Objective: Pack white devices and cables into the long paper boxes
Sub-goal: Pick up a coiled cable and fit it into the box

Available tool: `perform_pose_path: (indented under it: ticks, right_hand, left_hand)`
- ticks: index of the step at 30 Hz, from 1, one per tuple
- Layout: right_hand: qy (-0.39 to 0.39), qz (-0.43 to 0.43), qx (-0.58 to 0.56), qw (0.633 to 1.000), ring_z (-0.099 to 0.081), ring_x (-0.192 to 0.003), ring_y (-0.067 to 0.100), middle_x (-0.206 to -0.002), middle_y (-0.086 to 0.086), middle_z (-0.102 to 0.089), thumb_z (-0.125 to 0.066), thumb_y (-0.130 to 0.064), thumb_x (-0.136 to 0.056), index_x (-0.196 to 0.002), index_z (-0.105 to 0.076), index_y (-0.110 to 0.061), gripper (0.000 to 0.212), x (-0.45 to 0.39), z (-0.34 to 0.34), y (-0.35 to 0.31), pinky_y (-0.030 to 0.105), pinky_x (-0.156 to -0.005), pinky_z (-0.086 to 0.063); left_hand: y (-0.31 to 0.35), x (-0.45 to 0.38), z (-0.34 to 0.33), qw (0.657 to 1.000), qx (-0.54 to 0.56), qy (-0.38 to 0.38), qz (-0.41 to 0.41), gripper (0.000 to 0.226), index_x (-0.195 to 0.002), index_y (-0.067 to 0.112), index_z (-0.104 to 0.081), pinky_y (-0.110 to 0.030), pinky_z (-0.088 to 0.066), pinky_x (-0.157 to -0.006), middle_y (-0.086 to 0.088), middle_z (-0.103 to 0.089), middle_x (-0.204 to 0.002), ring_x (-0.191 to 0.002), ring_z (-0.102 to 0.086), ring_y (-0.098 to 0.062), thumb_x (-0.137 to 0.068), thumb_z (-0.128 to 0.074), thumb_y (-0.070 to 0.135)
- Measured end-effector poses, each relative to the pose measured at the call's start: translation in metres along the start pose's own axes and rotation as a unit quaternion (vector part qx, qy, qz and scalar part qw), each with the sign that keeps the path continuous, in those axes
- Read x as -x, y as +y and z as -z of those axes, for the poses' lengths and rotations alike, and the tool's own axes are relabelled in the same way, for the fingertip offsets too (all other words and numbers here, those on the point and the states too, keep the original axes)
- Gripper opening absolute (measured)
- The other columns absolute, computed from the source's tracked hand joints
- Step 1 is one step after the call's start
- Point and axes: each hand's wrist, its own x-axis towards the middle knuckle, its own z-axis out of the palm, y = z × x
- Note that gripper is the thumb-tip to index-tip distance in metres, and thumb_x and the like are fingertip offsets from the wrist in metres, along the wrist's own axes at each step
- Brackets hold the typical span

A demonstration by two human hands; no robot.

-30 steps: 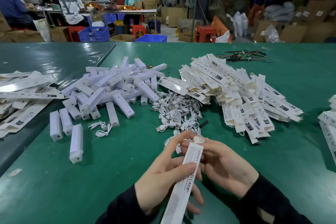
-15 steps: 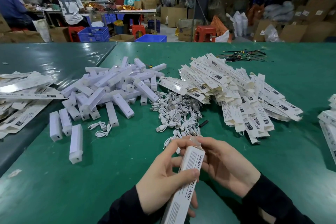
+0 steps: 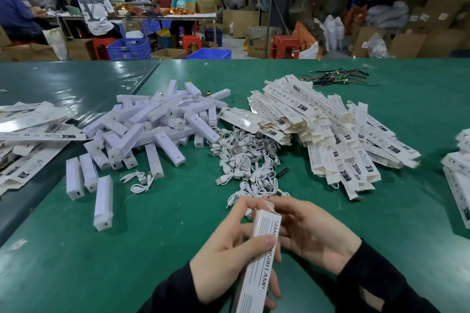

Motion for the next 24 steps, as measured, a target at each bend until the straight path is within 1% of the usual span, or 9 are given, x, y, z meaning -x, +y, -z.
perform_pose_path:
  ticks: [2,6,8,11,13,15,19,21,24]
  right_hand:
    - [-0.014,0.002,0.018,1.000,-0.054,-0.074,0.019,-0.091,0.013,-0.057,-0.076,-0.027,-0.068,-0.093,-0.075,-0.008,0.032,0.002,-0.002,0.001,0.025,-0.062,-0.055]
    - [-0.024,0.018,0.036,0.999,-0.057,-0.066,0.014,-0.092,0.013,-0.058,-0.070,-0.026,-0.080,-0.109,-0.073,-0.005,0.035,0.003,-0.003,0.001,0.024,-0.063,-0.053]
    - [-0.016,0.030,0.030,0.999,-0.059,-0.060,0.011,-0.085,0.008,-0.063,-0.068,-0.023,-0.083,-0.113,-0.071,-0.005,0.036,0.003,-0.002,0.000,0.023,-0.061,-0.052]
    - [-0.006,0.046,0.016,0.999,-0.057,-0.057,0.011,-0.078,0.004,-0.064,-0.067,-0.025,-0.085,-0.106,-0.075,-0.009,0.027,0.004,-0.004,0.000,0.023,-0.056,-0.051]
    - [-0.005,0.063,0.024,0.998,-0.055,-0.058,0.014,-0.077,0.004,-0.065,-0.068,-0.028,-0.081,-0.100,-0.077,-0.013,0.026,0.006,-0.006,0.001,0.024,-0.056,-0.049]
    - [-0.005,0.082,0.039,0.996,-0.052,-0.064,0.017,-0.081,0.006,-0.067,-0.071,-0.028,-0.076,-0.100,-0.076,-0.012,0.029,0.006,-0.006,0.002,0.026,-0.060,-0.045]
    - [0.016,0.111,0.077,0.991,-0.060,-0.072,0.017,-0.088,0.014,-0.071,-0.071,-0.021,-0.073,-0.100,-0.076,-0.004,0.032,0.005,-0.006,0.004,0.029,-0.069,-0.045]
    - [0.027,0.127,0.085,0.988,-0.061,-0.067,0.016,-0.086,0.015,-0.072,-0.070,-0.018,-0.073,-0.094,-0.077,0.000,0.028,0.005,-0.007,0.005,0.025,-0.063,-0.048]
    - [0.043,0.151,0.093,0.983,-0.056,-0.063,0.021,-0.080,0.016,-0.071,-0.071,-0.020,-0.069,-0.087,-0.078,-0.001,0.027,0.006,-0.009,0.006,0.024,-0.056,-0.049]
  left_hand:
    - [0.002,0.000,0.000,1.000,0.001,0.006,-0.011,0.015,-0.098,0.026,-0.047,-0.042,-0.058,-0.050,-0.017,-0.058,-0.086,-0.058,-0.065,-0.033,-0.093,-0.060,0.020]
    - [0.002,-0.001,0.002,0.998,-0.002,0.042,-0.037,0.016,-0.099,0.023,-0.052,-0.047,-0.058,-0.051,-0.018,-0.058,-0.088,-0.062,-0.065,-0.036,-0.087,-0.063,0.027]
    - [0.000,-0.001,0.001,0.998,-0.008,0.052,-0.044,0.015,-0.098,0.023,-0.052,-0.046,-0.058,-0.050,-0.017,-0.058,-0.088,-0.064,-0.066,-0.037,-0.088,-0.062,0.028]
    - [-0.001,-0.001,0.000,0.998,-0.013,0.052,-0.039,0.008,-0.096,0.024,-0.050,-0.047,-0.058,-0.052,-0.013,-0.061,-0.088,-0.067,-0.066,-0.037,-0.093,-0.058,0.027]
    - [-0.003,-0.001,0.000,0.998,-0.024,0.055,-0.036,0.004,-0.096,0.026,-0.049,-0.047,-0.058,-0.053,-0.012,-0.061,-0.090,-0.069,-0.066,-0.037,-0.093,-0.052,0.027]
    - [-0.005,-0.001,0.000,0.997,-0.043,0.062,-0.033,0.003,-0.095,0.029,-0.049,-0.047,-0.058,-0.054,-0.010,-0.061,-0.092,-0.070,-0.066,-0.037,-0.093,-0.049,0.029]
    - [-0.008,-0.001,0.001,0.994,-0.070,0.075,-0.031,0.005,-0.094,0.034,-0.044,-0.047,-0.058,-0.053,-0.006,-0.063,-0.091,-0.067,-0.066,-0.037,-0.092,-0.049,0.032]
    - [-0.009,-0.001,0.003,0.994,-0.072,0.075,-0.033,0.011,-0.094,0.035,-0.040,-0.047,-0.058,-0.050,-0.007,-0.063,-0.090,-0.063,-0.065,-0.036,-0.092,-0.051,0.032]
    - [-0.010,-0.001,0.005,0.994,-0.070,0.070,-0.039,0.021,-0.096,0.036,-0.038,-0.044,-0.056,-0.046,-0.008,-0.064,-0.090,-0.056,-0.062,-0.034,-0.090,-0.058,0.039]
